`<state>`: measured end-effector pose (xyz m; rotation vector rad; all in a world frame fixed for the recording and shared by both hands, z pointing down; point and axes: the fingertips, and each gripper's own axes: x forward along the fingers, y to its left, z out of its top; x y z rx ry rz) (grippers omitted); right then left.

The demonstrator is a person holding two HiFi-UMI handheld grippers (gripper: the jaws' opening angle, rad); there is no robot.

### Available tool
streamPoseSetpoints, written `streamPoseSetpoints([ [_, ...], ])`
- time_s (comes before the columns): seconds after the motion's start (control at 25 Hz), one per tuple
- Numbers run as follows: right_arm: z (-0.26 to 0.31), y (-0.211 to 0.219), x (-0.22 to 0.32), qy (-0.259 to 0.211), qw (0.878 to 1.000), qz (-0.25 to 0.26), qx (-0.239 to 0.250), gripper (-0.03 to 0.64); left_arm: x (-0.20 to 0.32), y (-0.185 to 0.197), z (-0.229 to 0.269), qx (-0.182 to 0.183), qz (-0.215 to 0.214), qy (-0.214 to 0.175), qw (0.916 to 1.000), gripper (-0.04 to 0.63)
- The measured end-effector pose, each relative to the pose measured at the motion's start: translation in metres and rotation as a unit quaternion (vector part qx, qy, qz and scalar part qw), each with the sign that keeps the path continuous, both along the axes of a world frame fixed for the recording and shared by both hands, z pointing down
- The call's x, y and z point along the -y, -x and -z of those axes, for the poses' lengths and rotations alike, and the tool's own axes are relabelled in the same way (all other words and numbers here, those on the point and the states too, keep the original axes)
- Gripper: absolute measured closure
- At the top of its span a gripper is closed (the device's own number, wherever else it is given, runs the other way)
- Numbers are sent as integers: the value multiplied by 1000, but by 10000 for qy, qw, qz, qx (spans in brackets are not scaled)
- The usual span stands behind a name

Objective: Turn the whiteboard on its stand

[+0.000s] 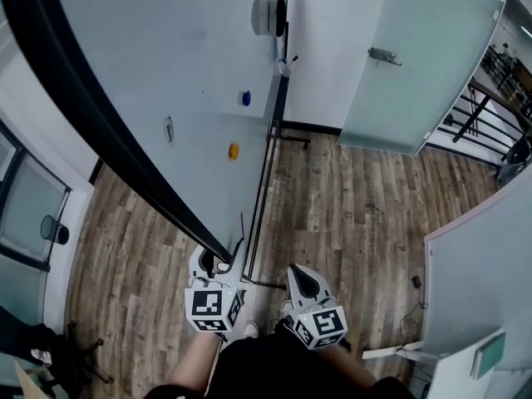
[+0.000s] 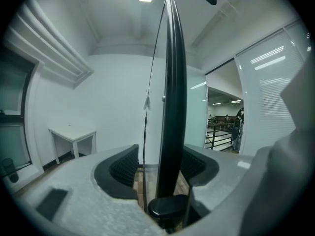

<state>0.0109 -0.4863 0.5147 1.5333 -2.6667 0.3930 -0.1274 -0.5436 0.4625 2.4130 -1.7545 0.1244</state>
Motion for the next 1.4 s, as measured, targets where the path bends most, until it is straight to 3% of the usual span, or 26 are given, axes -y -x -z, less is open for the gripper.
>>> streamPoseSetpoints([
  [0.08, 0, 0, 3, -3, 10000, 5, -6, 603, 2, 1, -1, 32, 38, 15, 10000, 350],
  [0.16, 0, 1, 4, -16, 10000, 6, -15, 603, 3, 3, -1, 76, 93, 22, 9999, 429],
  [0.36, 0, 1, 1, -55, 10000, 21, -38, 603, -1, -1, -2, 94, 116, 7, 9999, 526],
  [1.0, 2, 6, -32, 16, 9999, -131, -95, 603, -5, -1, 0, 103, 166, -37, 9998, 537],
  [1.4, 5, 18, -69, 34, 9987, -496, -81, 603, -25, 0, 1, 110, 33, -55, 9999, 529],
])
